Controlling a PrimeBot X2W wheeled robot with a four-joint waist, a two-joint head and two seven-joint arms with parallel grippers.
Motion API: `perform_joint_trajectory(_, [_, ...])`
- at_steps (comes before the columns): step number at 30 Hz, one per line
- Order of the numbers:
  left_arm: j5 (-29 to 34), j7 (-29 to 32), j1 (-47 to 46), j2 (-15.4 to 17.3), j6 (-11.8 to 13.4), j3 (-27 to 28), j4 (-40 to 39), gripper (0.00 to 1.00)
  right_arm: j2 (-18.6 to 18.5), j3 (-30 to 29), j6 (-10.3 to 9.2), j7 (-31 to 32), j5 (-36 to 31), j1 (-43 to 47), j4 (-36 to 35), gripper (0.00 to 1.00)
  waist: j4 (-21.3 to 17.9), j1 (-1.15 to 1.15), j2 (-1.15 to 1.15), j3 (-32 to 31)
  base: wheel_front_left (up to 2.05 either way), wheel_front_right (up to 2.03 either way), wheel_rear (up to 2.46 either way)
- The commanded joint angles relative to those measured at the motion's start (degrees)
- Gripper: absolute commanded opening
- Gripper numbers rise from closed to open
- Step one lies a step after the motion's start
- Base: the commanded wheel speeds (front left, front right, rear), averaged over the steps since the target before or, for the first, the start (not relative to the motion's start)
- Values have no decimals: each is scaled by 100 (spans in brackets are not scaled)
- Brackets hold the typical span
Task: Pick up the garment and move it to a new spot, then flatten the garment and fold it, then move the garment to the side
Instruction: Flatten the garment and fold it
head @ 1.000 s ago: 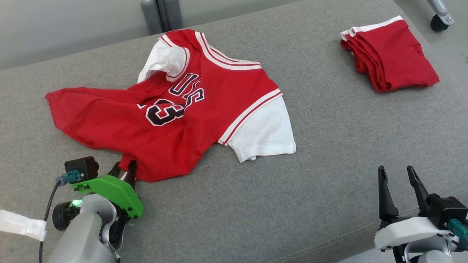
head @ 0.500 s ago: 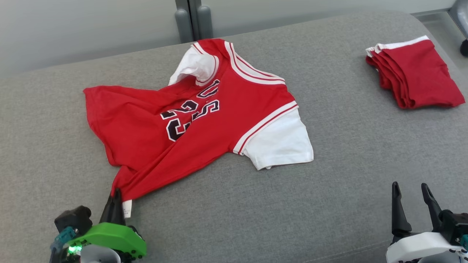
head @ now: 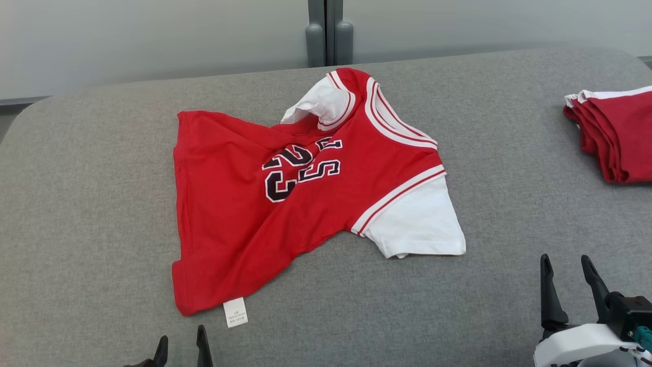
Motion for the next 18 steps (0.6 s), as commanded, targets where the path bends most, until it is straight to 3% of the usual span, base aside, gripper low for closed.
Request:
perform_joint_trajectory(1, [77, -89, 85, 47, 28, 59, -31, 100, -9, -19, -9, -4, -50, 61, 11, 100, 5, 0, 0, -28, 0, 0, 0])
perform_joint_trajectory(7, [368, -273, 9, -36, -185, 306, -282, 100, -10, -32, -9, -3, -54, 130, -19, 100, -46, 0, 0, -171, 0, 0, 0])
perform_joint_trajectory(11, [846, -266, -25, -240, -532, 658, -701, 100, -9, -42, -9, -3, -103, 194, -151, 100, -47, 0, 0, -279, 0, 0, 0])
perform_joint_trajectory(15, [1193, -268, -25, -543, -1011, 1066, -921, 100, -10, 32, -9, -3, -216, 256, -283, 100, 7, 0, 0, -441, 0, 0, 0])
perform_joint_trajectory(18, [1360, -268, 118, -715, -1509, 1266, -946, 100, -6, 91, -9, -3, -271, 294, -373, 100, 37, 0, 0, -590, 0, 0, 0])
